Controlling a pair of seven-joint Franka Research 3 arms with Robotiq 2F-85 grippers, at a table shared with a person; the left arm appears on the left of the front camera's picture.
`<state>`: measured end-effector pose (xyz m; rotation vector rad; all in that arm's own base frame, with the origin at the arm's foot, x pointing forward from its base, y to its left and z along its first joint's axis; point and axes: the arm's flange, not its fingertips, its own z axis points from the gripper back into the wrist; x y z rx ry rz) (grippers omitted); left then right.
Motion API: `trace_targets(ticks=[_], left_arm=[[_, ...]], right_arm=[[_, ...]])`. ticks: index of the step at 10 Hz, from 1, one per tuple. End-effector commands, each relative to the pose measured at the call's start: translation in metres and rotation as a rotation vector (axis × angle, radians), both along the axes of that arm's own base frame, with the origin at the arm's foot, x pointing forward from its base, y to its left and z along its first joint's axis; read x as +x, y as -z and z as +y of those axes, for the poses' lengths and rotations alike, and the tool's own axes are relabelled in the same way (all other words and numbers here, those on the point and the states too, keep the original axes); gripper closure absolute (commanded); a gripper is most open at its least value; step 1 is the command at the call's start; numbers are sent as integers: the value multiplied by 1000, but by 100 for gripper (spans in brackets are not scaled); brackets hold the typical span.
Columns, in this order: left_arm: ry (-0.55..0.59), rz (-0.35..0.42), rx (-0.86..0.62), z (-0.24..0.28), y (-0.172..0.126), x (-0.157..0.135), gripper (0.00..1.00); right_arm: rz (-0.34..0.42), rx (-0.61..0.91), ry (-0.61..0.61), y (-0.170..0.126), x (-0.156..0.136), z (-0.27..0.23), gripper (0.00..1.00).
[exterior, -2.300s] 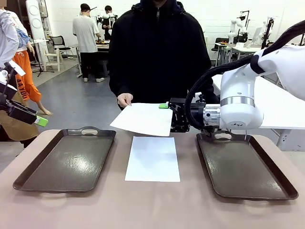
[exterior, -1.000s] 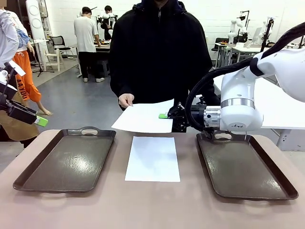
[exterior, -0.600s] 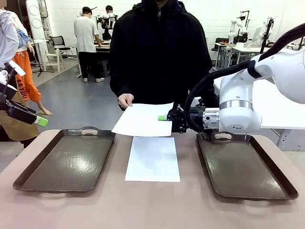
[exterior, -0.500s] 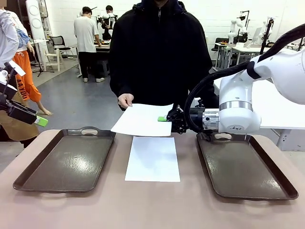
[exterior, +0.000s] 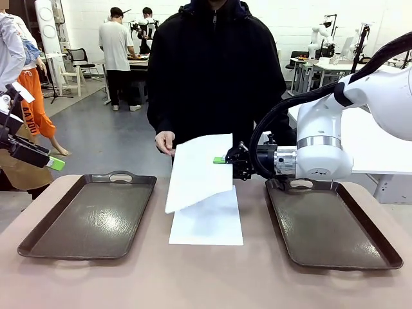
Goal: Sort the A4 documents.
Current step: Place the A4 Paper in the designated Handle tray.
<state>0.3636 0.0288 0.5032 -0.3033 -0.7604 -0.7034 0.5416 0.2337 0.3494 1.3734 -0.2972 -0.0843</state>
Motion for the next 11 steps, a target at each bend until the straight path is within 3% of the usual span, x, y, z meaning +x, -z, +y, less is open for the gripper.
trace_targets(ticks=[1,8,11], left_arm=[[18,-6,2,3,2,1,0],[18,-6,2,3,2,1,0],[18,-6,2,3,2,1,0]], right_arm=[[5,-1,12,1,0,1,100],[0,0,0,0,0,0,99],[-56,30,-185,-60,-28,-57,99]])
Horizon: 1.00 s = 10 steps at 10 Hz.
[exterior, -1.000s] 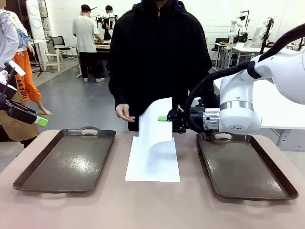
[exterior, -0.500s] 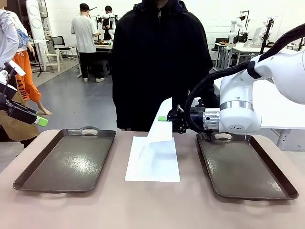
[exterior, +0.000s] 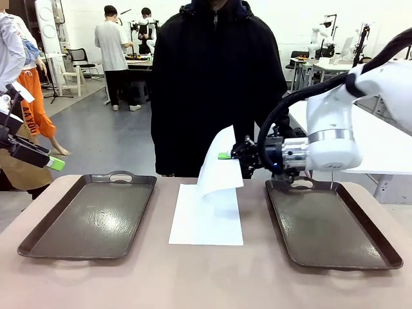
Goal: Sort the A4 documents.
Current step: Place the A4 Paper in the designated Handle tray.
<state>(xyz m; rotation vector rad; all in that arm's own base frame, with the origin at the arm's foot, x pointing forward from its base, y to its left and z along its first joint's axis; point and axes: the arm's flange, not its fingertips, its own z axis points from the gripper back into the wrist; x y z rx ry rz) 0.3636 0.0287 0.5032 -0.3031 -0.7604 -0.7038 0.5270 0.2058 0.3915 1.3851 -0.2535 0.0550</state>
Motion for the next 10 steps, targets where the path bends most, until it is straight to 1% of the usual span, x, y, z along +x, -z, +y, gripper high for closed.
trace_targets(ticks=[1,3,5,8,9,10], left_arm=[[17,-6,1,4,2,1,0],[17,-6,1,4,2,1,0],[17,-6,1,4,2,1,0],[17,-6,1,4,2,1,0],[17,-6,1,4,2,1,0],[17,-6,1,4,2,1,0]], right_arm=[[-3,2,-49,-30,-20,-54,99],[25,-77,-1,-42,-28,-99,99],[82,-112,56,-46,-37,-151,99],[128,-88,116,-39,-48,-207,99],[154,-58,123,-34,-51,-227,99],[162,-45,129,-30,-52,-241,99]])
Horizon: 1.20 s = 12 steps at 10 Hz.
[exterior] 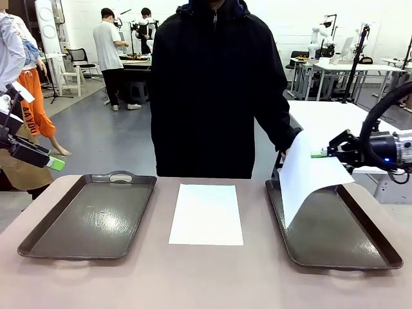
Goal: Sort the A4 documents.
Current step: Place the A4 Paper in the designated Handle tray.
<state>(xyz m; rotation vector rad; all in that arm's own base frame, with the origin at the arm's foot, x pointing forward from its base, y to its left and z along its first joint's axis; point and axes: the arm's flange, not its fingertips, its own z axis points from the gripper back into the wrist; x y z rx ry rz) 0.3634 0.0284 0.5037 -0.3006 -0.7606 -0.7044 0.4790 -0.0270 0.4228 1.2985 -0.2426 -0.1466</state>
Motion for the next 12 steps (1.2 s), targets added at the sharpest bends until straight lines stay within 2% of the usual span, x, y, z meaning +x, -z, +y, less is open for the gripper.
trace_targets(ticks=[1,5,9,12], left_arm=[[18,-5,-1,4,3,2,0],[18,-5,-1,4,3,2,0],[18,-5,-1,4,3,2,0],[18,-5,-1,4,3,2,0]], right_arm=[[32,41,-33,5,-5,-18,99],[-7,98,-159,41,-5,-37,99],[-126,127,-255,62,0,-30,99],[-126,130,-266,80,4,-35,99]])
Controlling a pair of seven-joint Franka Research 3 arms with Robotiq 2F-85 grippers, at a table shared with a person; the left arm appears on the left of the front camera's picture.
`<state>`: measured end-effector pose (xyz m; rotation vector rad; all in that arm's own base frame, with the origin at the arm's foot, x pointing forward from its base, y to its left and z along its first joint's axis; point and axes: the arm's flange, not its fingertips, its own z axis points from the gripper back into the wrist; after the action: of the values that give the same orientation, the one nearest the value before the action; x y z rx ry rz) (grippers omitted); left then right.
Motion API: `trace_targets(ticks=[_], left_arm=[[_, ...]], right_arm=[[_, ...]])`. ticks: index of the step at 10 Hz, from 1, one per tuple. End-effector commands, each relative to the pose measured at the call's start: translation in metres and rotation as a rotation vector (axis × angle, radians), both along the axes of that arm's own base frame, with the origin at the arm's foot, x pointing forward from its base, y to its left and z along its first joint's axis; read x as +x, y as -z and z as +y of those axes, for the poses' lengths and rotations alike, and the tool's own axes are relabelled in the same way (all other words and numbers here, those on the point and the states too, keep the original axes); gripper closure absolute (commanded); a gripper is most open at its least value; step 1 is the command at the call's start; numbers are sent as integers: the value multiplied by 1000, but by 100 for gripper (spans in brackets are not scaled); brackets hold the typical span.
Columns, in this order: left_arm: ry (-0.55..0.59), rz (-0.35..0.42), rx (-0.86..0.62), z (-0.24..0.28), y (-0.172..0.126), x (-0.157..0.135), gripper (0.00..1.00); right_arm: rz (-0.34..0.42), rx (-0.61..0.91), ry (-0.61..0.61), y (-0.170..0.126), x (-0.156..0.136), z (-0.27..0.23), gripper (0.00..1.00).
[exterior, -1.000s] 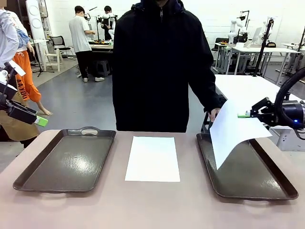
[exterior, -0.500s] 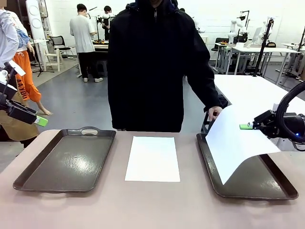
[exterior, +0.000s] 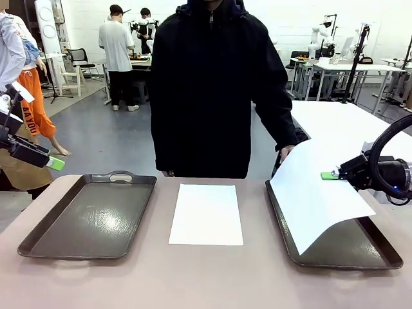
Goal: Sort the A4 documents.
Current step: Place the A4 Paper in the designated Handle tray.
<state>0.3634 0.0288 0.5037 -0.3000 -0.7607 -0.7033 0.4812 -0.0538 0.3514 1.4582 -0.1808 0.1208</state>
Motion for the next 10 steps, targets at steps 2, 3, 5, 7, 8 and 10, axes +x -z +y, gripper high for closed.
trace_targets(ticks=[2,3,5,7,8,10], left_arm=[[19,-5,-1,3,3,2,0],[19,-5,-1,3,3,2,0],[19,-5,-1,3,3,2,0],[19,-5,-1,3,3,2,0],[19,-5,-1,3,3,2,0],[19,-5,-1,3,3,2,0]], right_arm=[[9,-12,-19,20,2,-9,99],[15,-27,-3,23,4,-10,99],[41,-158,38,27,7,-10,99],[48,-275,76,27,10,-11,99],[52,-370,96,25,10,-13,99],[6,-542,125,9,12,-10,99]])
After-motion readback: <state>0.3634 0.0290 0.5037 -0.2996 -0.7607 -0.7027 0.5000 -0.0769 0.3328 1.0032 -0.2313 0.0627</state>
